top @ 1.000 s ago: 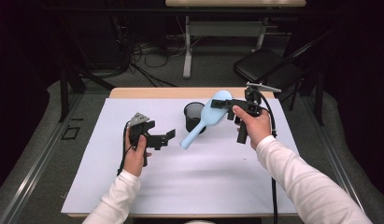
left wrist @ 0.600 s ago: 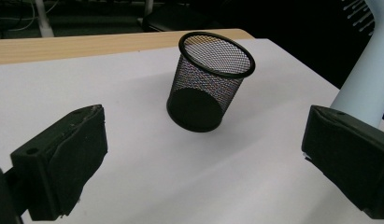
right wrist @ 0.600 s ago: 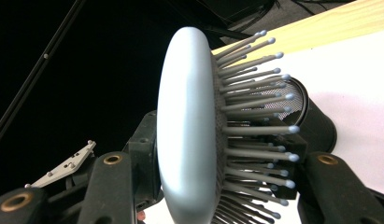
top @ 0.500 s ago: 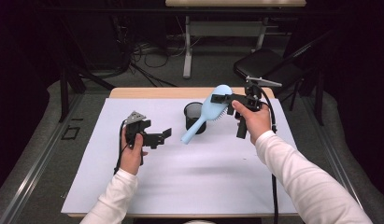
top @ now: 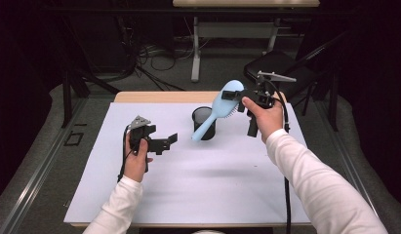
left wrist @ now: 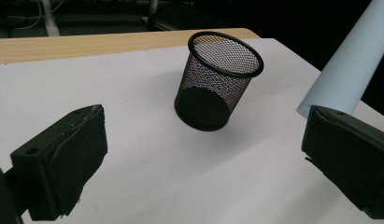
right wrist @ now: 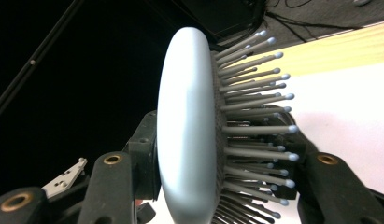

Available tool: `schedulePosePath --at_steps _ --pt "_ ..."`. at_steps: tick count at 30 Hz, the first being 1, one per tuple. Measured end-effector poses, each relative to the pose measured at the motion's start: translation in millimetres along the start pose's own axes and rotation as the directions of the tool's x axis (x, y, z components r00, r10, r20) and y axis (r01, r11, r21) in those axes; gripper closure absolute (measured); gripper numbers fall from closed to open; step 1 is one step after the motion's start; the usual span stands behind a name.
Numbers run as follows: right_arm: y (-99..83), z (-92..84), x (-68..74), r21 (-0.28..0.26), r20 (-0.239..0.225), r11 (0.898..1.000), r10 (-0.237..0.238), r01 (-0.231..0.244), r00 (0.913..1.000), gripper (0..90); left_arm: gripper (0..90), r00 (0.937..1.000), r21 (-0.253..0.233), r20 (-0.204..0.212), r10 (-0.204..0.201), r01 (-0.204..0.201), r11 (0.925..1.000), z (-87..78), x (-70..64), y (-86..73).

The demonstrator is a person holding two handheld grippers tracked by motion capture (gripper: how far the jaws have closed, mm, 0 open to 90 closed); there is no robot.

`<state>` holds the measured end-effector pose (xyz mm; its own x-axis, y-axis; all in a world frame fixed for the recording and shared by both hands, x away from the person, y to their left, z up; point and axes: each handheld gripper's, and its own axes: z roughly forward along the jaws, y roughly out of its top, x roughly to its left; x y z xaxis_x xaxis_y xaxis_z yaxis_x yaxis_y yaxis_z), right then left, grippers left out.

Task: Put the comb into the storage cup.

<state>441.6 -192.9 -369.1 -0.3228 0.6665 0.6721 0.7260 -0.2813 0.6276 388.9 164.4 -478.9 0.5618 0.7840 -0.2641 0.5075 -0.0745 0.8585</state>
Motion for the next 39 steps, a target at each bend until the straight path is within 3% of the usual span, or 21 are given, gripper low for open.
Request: schedulePosePath --at_steps 22,31,39 --pt "29.1 9.1 9.0 -0.061 0.087 0.996 -0.055 0.061 0.9947 47.7 0.5 1.0000 0.006 -0.001 0.000 0.000 1.0000 0.9 0.3 -0.3" --pt "39.1 12.1 10.0 -0.081 0.131 0.992 -0.081 0.092 0.9880 47.7 0.6 1.0000 0.006 -0.004 -0.004 0.004 1.0000 0.7 1.6 -0.4" --pt "47.0 13.0 14.1 -0.090 0.184 0.985 -0.126 0.145 0.9747 47.7 0.6 1.0000 0.006 -0.004 -0.006 0.006 1.0000 1.5 1.6 -0.8"
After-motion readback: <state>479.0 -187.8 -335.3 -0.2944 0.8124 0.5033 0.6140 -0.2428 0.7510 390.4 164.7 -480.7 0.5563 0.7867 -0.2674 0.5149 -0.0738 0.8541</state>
